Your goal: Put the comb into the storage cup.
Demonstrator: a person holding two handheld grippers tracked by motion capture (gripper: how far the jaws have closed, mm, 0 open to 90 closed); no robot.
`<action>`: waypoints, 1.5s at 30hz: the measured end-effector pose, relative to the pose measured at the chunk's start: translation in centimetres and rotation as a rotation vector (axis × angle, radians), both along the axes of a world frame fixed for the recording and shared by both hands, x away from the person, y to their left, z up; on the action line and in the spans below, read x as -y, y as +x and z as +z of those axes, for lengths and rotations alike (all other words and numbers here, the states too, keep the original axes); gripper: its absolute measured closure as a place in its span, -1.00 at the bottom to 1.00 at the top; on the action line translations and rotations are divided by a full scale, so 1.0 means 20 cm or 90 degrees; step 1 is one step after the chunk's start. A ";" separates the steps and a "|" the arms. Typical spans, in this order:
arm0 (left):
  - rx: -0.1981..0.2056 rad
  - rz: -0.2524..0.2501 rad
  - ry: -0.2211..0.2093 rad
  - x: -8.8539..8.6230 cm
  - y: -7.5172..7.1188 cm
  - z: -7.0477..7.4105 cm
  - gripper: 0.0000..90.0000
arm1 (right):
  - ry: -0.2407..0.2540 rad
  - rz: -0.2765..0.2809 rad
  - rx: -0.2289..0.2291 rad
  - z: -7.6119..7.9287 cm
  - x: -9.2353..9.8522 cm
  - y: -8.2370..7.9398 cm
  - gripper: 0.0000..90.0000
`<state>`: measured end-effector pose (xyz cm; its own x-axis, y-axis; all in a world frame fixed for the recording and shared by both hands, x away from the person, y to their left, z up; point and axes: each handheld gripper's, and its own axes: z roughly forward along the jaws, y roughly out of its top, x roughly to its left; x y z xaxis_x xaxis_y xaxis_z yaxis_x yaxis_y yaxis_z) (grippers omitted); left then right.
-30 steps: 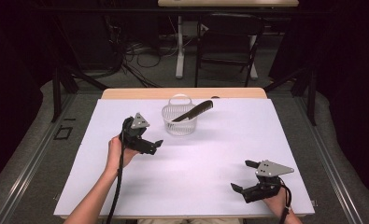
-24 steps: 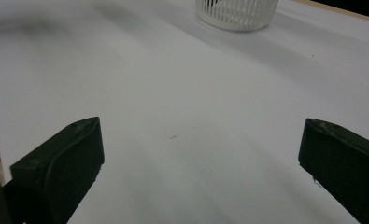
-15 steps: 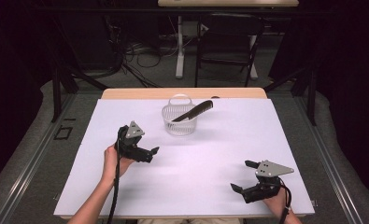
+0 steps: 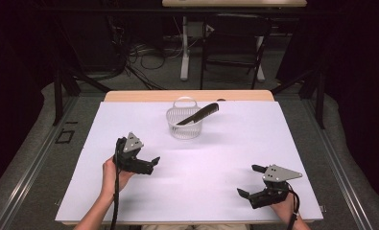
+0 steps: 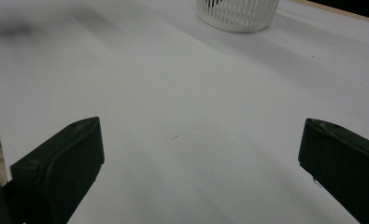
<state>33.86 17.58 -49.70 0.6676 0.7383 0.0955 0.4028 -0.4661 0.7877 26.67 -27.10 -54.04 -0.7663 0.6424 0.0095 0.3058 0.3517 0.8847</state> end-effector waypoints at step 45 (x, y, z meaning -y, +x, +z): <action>0.028 0.053 -0.022 -0.18 -0.36 -0.13 -1.00 | 0.000 -0.001 0.000 0.00 0.00 0.00 -1.00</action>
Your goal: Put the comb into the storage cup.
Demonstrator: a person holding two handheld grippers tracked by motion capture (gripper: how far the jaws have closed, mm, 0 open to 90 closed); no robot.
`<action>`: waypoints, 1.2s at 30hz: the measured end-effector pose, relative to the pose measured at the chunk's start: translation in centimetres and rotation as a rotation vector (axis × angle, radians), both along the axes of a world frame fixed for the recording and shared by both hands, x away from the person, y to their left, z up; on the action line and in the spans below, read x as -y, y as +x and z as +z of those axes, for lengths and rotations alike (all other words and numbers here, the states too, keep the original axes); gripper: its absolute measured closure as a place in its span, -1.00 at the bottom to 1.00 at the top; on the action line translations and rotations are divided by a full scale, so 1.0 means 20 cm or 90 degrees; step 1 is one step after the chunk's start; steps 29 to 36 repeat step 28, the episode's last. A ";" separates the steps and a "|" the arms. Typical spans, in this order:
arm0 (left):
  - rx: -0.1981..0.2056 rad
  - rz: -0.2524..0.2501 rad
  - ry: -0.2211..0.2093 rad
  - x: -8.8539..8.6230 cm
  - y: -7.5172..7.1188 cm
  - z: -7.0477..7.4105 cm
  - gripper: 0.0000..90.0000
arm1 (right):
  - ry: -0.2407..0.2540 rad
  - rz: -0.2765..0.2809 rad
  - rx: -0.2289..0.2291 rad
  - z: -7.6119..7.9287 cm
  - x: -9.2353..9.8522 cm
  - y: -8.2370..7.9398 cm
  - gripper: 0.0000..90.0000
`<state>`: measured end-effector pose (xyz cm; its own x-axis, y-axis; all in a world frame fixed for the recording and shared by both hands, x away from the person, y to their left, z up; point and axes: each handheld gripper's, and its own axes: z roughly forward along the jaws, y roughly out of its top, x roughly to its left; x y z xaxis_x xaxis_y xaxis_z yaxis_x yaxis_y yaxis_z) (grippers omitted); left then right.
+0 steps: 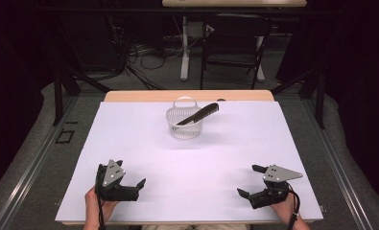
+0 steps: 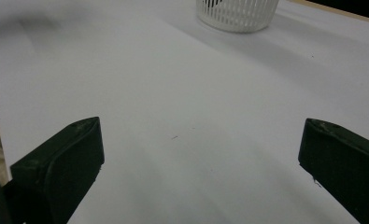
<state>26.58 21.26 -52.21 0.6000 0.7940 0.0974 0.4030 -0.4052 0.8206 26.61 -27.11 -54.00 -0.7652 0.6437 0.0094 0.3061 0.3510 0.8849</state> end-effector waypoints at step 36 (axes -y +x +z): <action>-0.021 0.000 -0.008 -0.03 -0.08 -0.06 -1.00 | 0.003 0.001 0.001 0.00 0.00 0.00 -1.00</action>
